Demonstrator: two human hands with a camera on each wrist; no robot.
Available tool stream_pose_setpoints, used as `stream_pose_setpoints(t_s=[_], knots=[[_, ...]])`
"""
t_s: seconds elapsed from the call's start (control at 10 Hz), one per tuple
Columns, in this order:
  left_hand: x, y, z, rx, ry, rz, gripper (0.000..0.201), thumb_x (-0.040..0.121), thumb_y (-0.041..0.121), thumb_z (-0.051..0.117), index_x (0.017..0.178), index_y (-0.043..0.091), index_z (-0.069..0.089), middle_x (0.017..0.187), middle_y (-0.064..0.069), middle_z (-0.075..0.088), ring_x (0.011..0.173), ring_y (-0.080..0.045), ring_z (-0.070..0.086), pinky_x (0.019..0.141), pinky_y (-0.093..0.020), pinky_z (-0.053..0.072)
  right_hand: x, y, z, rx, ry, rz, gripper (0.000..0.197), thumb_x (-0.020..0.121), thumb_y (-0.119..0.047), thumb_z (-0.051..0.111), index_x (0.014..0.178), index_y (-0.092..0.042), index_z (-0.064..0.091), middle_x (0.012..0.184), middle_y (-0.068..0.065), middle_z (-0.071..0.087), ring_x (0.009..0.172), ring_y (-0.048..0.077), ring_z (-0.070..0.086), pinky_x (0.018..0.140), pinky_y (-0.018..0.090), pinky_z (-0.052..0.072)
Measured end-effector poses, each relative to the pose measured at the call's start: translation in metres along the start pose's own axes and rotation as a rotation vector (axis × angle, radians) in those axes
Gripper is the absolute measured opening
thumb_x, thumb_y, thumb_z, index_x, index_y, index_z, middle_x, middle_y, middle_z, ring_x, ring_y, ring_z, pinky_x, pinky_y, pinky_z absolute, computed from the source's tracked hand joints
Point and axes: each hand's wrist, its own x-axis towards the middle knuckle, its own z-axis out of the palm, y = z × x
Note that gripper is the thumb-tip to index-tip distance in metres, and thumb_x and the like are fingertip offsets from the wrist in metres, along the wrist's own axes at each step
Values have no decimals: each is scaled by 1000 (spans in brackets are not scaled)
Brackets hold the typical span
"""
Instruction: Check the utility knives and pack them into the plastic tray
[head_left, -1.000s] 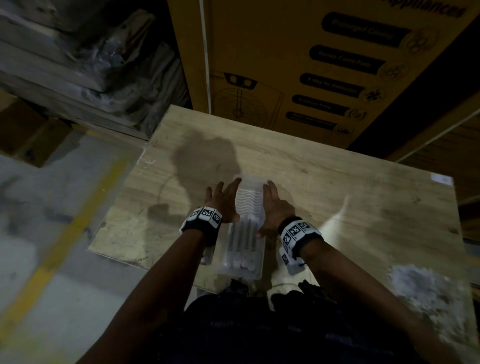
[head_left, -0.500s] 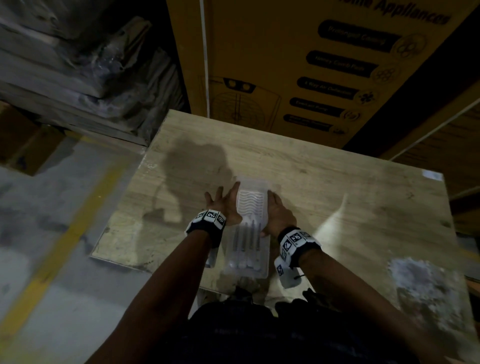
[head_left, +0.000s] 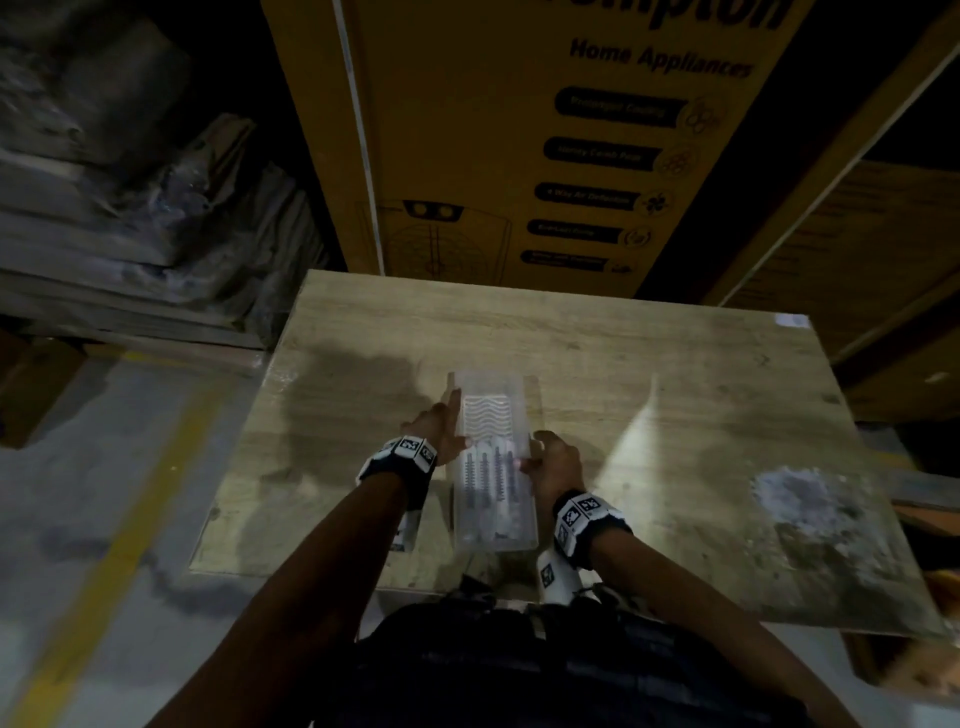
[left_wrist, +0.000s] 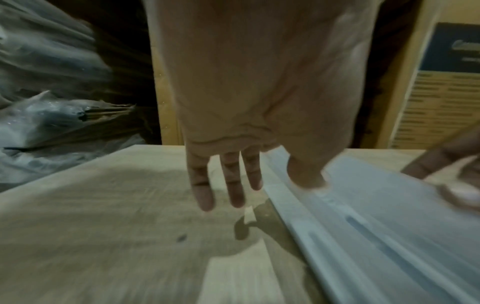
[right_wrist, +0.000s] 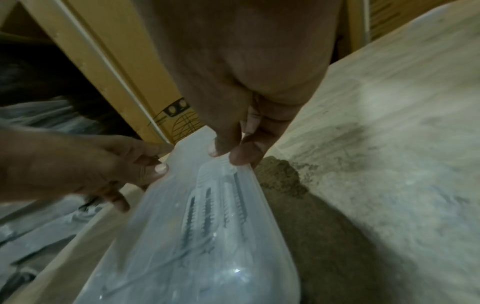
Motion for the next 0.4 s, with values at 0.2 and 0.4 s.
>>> stream_pose_setpoints(t_s=[0.2, 0.4], knots=[[-30, -21, 27, -207, 111, 55, 79, 102, 23, 56, 161, 11, 6, 153, -21, 45, 135, -37, 52, 111, -42, 42, -15, -9, 17, 110, -37, 36, 30, 86, 0, 68, 114, -6, 75, 117, 15, 75, 108, 32, 70, 95, 38, 57], [-40, -29, 27, -161, 196, 84, 65, 103, 29, 55, 157, 7, 27, 149, -22, 47, 136, -37, 48, 112, -42, 41, -10, -20, 9, 73, -55, 125, 33, 91, -8, 68, 122, 4, 68, 127, 22, 69, 119, 37, 64, 101, 38, 51]])
